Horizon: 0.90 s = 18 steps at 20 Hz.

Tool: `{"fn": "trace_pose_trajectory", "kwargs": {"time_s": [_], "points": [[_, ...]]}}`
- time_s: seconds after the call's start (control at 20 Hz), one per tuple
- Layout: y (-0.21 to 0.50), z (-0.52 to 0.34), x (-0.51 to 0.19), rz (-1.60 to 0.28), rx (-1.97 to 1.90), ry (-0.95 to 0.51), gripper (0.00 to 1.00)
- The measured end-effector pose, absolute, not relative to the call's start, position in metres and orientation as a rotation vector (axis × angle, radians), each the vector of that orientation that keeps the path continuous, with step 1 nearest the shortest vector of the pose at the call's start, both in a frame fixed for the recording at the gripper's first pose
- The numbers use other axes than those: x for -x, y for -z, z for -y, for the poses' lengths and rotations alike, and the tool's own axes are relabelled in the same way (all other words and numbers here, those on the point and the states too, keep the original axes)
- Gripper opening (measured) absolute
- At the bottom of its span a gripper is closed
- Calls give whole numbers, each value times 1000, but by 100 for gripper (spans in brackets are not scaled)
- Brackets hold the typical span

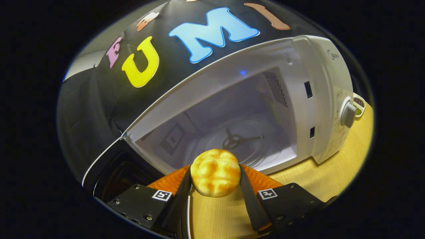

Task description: Open the microwave, put the food inside, and close the microwave door.

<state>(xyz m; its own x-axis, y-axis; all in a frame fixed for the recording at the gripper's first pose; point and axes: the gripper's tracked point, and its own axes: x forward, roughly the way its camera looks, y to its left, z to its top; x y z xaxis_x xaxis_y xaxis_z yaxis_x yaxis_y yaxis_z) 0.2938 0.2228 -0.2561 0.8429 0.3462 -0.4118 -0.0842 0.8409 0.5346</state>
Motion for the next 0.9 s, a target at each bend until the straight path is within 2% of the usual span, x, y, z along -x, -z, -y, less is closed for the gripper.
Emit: {"fn": "trace_pose_trajectory", "kwargs": {"time_s": [0.55,0.75,0.9], "points": [[289,-216,-338,-514,-537,-92,79],[287,-214,-338,-493,-473,-77,96],[282,-212,-330,-494,-437,-94,98]]}}
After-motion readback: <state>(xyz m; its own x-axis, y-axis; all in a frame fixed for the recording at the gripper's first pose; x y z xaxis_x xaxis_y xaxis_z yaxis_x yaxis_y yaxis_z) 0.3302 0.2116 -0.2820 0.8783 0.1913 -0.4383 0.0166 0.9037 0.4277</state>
